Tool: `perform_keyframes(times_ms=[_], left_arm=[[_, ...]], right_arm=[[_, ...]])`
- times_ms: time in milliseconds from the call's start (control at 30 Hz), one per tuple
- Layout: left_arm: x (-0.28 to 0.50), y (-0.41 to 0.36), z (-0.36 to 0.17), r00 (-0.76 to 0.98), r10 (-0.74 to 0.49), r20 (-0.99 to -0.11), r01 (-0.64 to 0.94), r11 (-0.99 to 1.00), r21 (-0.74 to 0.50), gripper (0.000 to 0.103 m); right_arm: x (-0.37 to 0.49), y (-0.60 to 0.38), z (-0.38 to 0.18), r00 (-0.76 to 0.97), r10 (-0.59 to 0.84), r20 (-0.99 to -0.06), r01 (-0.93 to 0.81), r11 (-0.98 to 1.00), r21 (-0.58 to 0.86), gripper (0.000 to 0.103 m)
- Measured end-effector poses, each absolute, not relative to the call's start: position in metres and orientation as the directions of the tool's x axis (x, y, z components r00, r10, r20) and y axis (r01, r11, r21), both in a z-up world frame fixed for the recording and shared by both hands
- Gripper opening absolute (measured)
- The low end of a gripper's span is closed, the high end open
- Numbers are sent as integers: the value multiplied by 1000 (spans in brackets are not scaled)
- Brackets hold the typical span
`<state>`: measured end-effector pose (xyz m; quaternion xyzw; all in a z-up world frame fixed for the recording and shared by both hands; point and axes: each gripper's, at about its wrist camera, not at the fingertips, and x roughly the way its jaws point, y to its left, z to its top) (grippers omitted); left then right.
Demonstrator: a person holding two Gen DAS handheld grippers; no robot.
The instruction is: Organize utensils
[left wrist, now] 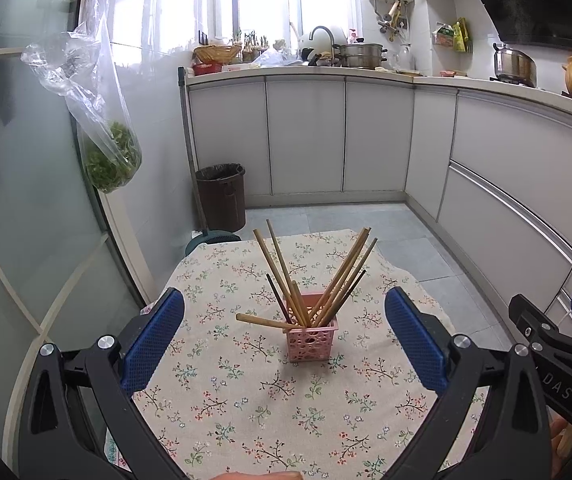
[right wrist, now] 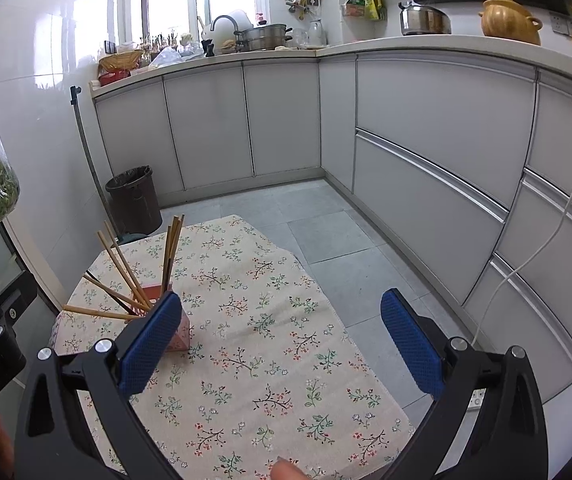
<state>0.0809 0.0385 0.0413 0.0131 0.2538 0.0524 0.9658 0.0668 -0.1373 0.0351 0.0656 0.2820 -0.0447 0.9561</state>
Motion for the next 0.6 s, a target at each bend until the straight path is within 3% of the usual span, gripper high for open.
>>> perform_keyframes(times_ms=[600], left_arm=[[84, 39, 40, 858, 98, -504, -101, 995, 20, 96]], right_arm=[[68, -140, 34, 834, -44, -550, 119, 988, 100, 97]])
